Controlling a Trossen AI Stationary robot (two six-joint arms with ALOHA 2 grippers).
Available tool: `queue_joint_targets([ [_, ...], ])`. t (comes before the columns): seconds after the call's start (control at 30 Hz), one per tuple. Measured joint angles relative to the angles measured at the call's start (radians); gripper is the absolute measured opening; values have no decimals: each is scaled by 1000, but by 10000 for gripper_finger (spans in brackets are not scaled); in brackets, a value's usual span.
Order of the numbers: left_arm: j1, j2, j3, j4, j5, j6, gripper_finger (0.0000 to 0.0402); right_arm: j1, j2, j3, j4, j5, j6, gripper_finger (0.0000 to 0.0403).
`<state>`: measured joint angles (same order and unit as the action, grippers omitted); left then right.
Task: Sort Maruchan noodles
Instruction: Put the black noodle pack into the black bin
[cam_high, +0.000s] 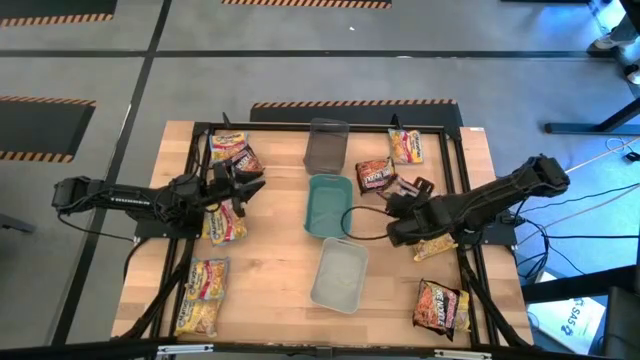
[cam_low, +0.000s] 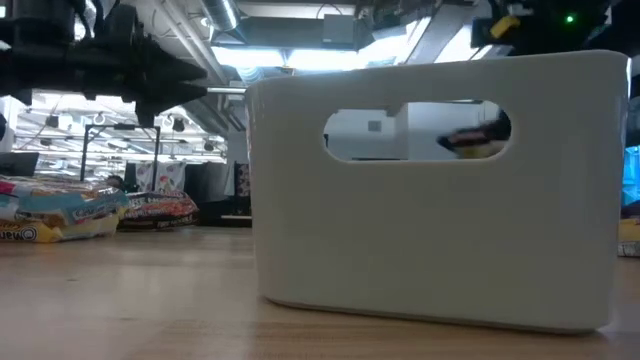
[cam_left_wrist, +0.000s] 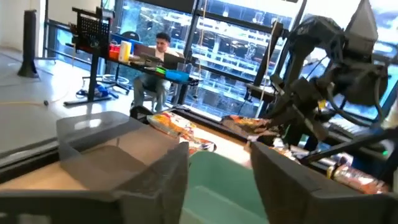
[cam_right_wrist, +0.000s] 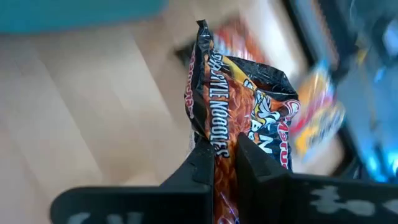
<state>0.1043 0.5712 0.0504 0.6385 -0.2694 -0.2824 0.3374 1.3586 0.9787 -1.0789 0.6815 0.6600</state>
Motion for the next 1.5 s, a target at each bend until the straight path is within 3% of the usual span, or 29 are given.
queue_joint_targets([
  [0.17, 0, 77, 63, -1, -9, -52, 210, 12, 5, 0, 212, 156, -243, 8],
  [0.4, 0, 254, 169, 1, -10, -127, 211, 9, 30, 0, 548, 309, -692, 8],
  [0.63, 0, 426, 304, 6, 5, -150, 211, 8, 105, 0, 867, 359, -1098, 8],
  [0.83, 0, 569, 435, 6, 113, -162, 210, -8, 172, 0, 1094, 354, -1360, 8],
  [1.03, 0, 682, 529, 7, 201, -187, 210, -25, 202, 0, 1202, 344, -1507, 8],
  [1.5, 0, 786, 609, 9, 208, -243, 210, -24, 231, 0, 1306, 283, -1688, 9],
])
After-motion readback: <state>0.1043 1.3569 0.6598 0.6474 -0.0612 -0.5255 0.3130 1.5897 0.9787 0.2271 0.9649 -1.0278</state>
